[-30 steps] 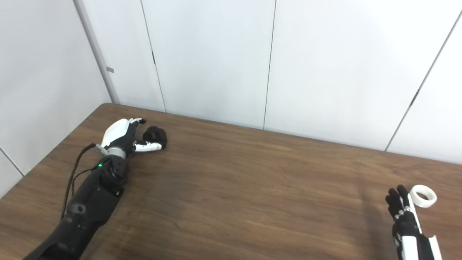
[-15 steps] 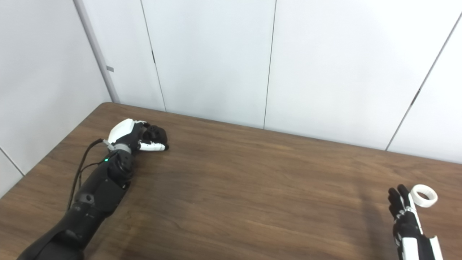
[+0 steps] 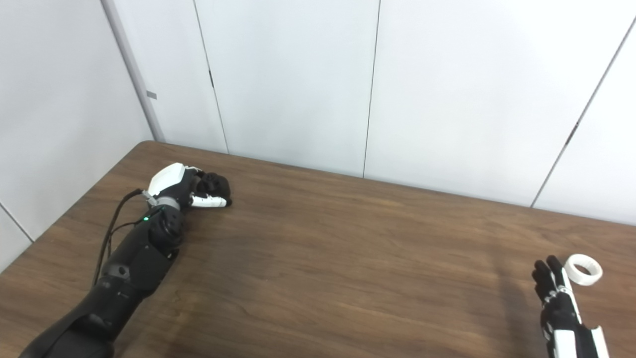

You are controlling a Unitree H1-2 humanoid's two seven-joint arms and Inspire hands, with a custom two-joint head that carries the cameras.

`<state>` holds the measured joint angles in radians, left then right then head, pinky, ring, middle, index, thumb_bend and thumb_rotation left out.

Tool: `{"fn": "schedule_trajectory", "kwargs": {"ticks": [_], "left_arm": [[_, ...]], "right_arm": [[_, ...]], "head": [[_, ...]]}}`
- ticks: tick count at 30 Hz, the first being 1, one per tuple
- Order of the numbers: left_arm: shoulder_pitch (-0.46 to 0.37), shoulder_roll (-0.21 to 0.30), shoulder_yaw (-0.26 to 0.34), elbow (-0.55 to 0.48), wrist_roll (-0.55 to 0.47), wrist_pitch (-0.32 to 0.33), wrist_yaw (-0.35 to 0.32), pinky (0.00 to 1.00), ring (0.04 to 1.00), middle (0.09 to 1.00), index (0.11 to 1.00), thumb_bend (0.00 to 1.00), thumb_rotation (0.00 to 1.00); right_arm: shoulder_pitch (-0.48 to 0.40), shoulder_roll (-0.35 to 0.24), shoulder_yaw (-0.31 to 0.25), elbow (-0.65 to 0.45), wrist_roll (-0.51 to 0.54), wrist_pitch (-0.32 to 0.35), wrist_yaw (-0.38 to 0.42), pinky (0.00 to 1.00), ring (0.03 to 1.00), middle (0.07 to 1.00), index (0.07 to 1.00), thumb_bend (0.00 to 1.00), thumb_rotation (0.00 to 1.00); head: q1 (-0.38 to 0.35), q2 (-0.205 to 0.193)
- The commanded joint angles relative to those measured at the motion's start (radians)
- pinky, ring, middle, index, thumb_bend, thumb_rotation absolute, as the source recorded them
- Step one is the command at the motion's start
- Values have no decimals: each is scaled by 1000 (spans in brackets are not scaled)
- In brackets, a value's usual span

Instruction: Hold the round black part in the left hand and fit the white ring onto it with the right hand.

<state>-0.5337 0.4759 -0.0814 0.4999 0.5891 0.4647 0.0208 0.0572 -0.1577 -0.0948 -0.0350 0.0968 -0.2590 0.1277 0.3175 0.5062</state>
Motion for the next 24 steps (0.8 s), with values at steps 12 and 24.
{"fn": "schedule_trajectory", "kwargs": {"ticks": [12,24], "left_arm": [[-45,48,-2,-9,14,2,13,1000,993,932,760,853,339],[-38,33,32,-2,-53,-92,88,999,948,856,522,572,78]], "right_arm": [[108,43,18,88,13,-4,-11,1000,950,953,969,529,1000],[114,41,20,72,17,15,-10,1000,950,953,970,545,1000]], "head": [[1,1],[-8,0]]}}
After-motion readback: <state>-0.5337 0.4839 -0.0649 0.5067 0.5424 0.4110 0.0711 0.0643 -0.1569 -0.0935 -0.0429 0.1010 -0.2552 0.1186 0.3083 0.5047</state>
